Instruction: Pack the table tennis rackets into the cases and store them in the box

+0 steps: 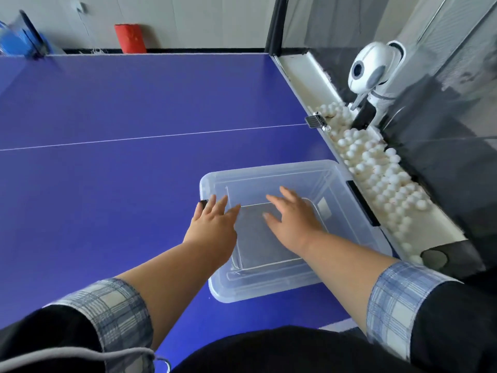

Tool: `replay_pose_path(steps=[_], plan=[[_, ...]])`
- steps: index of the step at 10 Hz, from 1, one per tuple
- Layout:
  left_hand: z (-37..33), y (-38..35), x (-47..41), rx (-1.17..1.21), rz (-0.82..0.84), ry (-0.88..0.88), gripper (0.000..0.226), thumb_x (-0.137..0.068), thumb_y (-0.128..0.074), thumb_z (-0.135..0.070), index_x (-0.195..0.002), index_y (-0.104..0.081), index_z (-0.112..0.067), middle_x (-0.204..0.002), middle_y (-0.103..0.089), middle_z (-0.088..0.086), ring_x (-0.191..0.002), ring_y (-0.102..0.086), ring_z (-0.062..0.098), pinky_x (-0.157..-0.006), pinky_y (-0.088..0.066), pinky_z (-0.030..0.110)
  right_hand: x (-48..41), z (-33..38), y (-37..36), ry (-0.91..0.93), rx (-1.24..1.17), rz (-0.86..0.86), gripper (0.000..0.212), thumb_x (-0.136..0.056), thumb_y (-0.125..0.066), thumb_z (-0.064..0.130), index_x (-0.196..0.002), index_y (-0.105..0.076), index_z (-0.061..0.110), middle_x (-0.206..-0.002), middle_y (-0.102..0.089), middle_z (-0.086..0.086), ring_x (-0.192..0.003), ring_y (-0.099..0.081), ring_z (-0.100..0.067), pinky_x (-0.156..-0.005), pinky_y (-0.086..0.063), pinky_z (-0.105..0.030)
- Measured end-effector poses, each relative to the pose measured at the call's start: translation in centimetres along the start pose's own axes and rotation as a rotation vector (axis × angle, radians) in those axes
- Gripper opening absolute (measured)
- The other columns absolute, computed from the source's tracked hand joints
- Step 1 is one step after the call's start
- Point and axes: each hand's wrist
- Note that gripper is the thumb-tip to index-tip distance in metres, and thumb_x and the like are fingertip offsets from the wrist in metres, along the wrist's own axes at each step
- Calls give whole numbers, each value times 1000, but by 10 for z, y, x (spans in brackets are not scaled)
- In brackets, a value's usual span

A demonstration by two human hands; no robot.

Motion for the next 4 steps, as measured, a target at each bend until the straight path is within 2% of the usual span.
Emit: replay_pose_path(steps=[1, 2, 3, 4], plan=[[-10, -2, 12, -63, 63, 17, 68, -102, -34, -22, -159, 3, -25, -167, 5, 1, -153, 11, 25, -122, 4, 48, 28, -37, 8, -158, 122, 9, 60, -99, -46, 55, -155, -37, 35, -169, -19, -4, -155, -15, -27, -123, -14, -51], [-18, 4, 19, -42, 126, 52, 69, -100, -33, -16, -159, 2, -24, -167, 3, 2, -153, 6, 24, -123, 1, 48, 50, -56, 26, -144, 102, 187, 69, -99, -42, 60, -160, -23, 34, -171, -5, -3, -158, -2, -24, -125, -8, -49], [-32, 22, 34, 82, 167, 109, 67, -97, -36, -17, -159, -11, -25, -167, -6, 6, -153, -2, 26, -123, -10, 45, 62, -59, 57, -94, -7, 201, 70, -99, -47, 58, -160, -26, 32, -171, -7, -1, -157, -6, -20, -126, -14, -45], [-56, 55, 51, 152, 55, 130, 61, -98, -43, -29, -157, -23, -29, -166, -12, 3, -152, -13, 26, -121, -20, 43, 60, -61, 97, -56, 15, 76, 69, -98, -50, 56, -158, -33, 27, -169, -18, -4, -156, -14, -21, -124, -17, -41]])
Point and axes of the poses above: each hand's wrist, its own x-axis away from the middle knuckle, its own y-axis out of the back of the hand, z = x × y
